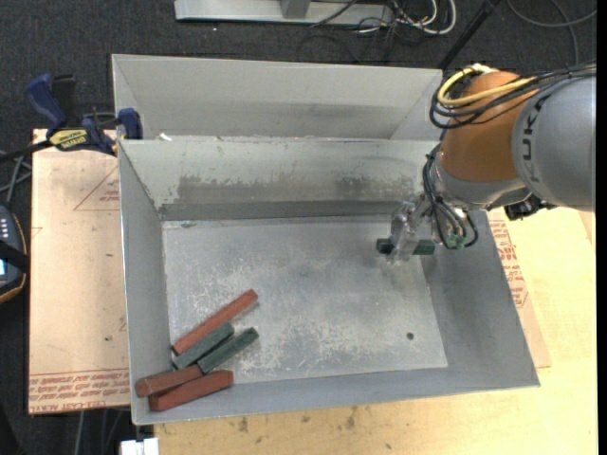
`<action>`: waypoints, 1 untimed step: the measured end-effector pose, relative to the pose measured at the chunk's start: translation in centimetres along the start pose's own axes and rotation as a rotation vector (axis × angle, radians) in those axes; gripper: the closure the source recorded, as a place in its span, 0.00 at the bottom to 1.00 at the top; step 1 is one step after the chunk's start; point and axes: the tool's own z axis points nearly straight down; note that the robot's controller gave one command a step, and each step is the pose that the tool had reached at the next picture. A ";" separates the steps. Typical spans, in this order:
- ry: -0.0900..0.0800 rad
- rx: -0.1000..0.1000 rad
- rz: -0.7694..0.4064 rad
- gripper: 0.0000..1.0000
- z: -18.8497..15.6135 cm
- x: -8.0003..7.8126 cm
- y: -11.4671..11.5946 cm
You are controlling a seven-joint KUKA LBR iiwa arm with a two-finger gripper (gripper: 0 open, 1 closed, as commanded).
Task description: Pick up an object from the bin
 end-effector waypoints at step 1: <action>-0.001 0.000 0.000 1.00 -0.3 -0.1 0.0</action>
Offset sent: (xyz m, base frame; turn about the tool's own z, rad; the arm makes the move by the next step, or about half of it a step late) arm 0.0000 -0.0002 0.0798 0.0000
